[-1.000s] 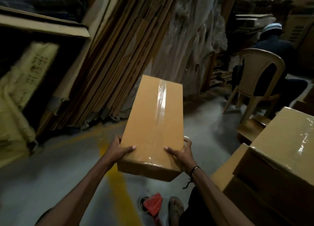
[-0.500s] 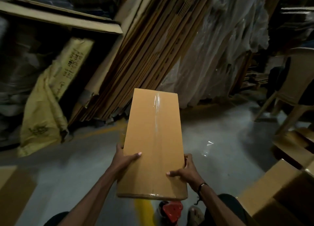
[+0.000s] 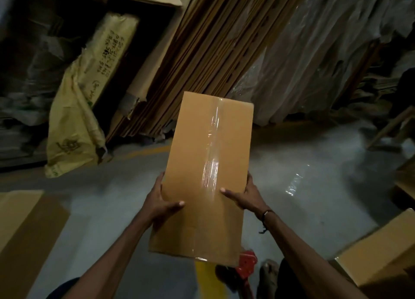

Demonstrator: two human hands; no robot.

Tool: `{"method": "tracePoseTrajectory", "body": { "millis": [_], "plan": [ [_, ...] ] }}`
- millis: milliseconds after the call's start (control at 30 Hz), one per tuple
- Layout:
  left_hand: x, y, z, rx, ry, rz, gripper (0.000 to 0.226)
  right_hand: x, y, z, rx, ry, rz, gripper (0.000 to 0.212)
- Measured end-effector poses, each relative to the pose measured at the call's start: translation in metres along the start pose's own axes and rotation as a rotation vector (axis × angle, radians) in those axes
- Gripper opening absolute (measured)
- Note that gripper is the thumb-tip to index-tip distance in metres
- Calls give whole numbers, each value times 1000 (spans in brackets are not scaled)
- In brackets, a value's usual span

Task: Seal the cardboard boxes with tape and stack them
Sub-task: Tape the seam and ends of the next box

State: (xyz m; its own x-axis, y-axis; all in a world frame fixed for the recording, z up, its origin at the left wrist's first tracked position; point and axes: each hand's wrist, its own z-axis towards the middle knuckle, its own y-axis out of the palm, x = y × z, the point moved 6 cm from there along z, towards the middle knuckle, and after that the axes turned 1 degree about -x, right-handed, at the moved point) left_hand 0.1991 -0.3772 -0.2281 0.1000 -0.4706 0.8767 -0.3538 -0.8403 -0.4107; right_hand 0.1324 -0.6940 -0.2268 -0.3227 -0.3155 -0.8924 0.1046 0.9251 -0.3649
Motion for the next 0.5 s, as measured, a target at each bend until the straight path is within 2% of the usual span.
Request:
{"method": "tracePoseTrajectory", "body": {
  "millis": [100, 200, 367, 500],
  "plan": [
    [-17, 3, 7, -14, -17, -3, 121, 20, 12, 0, -11, -16, -44, 125],
    [-23, 0, 10, 73, -75, -54, 97, 33, 18, 9, -6, -14, -129, 128],
    [-44, 0, 13, 83, -229, -458, 93, 42, 16, 25, -36, -10, -213, 128],
    [-58, 11, 6, 26, -354, -511, 85, 43, 20, 32, -71, -26, -262, 124]
  ]
}}
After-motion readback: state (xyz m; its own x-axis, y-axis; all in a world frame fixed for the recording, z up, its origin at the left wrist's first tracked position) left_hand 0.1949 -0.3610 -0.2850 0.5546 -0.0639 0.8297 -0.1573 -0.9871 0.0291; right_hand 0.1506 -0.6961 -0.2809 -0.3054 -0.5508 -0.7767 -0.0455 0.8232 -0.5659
